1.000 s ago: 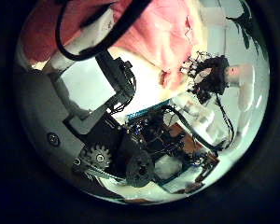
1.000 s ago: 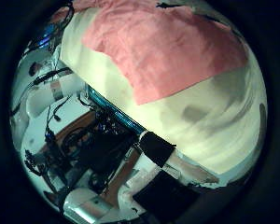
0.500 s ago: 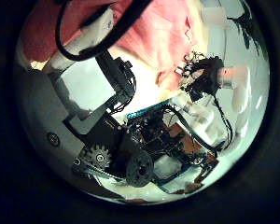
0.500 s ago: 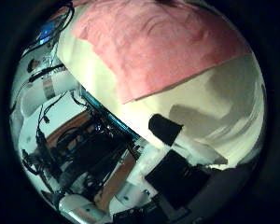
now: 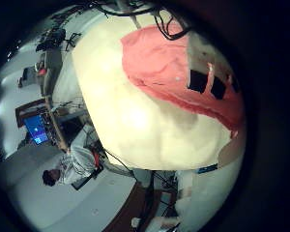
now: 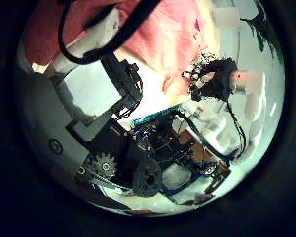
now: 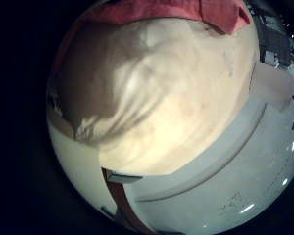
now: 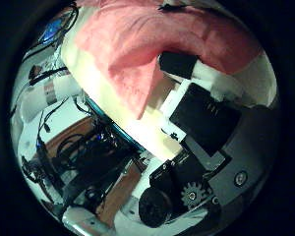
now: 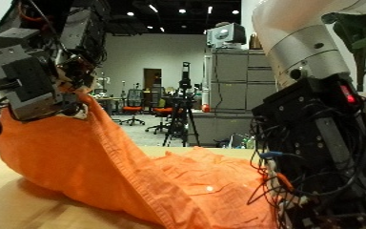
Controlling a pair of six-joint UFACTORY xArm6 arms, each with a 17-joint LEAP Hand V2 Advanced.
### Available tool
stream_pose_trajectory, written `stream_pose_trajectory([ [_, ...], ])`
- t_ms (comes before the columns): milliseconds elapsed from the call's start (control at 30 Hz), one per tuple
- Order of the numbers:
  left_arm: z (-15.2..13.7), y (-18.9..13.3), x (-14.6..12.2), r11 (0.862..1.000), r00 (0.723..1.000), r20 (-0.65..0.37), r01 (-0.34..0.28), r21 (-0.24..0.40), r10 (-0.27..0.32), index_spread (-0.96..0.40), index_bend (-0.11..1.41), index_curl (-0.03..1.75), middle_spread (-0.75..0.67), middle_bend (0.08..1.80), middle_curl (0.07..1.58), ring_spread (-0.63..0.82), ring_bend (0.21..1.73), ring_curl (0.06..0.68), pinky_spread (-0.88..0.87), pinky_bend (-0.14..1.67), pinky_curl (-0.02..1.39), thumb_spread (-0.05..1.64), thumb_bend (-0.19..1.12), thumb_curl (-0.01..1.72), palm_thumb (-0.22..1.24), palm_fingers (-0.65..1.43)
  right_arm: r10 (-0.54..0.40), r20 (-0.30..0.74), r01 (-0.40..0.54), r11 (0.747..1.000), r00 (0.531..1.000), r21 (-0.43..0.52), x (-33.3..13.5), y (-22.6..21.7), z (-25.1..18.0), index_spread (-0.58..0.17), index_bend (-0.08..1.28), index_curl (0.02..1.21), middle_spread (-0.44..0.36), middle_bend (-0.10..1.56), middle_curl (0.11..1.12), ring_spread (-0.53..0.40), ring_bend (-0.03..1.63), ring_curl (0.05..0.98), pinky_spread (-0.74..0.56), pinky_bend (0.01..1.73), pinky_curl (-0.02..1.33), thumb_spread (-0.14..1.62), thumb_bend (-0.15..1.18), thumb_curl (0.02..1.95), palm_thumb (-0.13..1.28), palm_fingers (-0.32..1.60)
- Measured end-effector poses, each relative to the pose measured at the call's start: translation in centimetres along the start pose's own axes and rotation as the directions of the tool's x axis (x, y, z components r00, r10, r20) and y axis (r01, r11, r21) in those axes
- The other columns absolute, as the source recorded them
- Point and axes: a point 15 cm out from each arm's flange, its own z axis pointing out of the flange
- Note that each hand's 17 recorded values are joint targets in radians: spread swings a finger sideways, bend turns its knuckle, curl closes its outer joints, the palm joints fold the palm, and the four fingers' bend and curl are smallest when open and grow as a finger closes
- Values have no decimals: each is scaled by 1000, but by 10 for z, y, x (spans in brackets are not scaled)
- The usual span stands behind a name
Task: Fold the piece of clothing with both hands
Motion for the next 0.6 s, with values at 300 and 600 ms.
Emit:
stream_pose_trajectory([
  [300,0,2,-1,1000,1000,1,2,-1,-2,-708,231,872,-538,990,568,-560,973,465,-768,786,581,1114,-18,294,656,1151,54,-19,-51,987,998,151,19,-18,-25,-409,887,834,-238,1111,782,-260,1262,578,-371,1214,587,959,34,457,1012,1247],
  [600,1,8,-1,1000,1000,3,0,5,0,-708,232,872,-531,991,570,-559,975,466,-772,777,581,1116,-18,293,655,1149,159,-22,-148,953,987,266,49,0,-60,-332,990,913,-181,1235,833,-224,1366,637,-282,1309,674,1126,38,505,1077,1159],
])
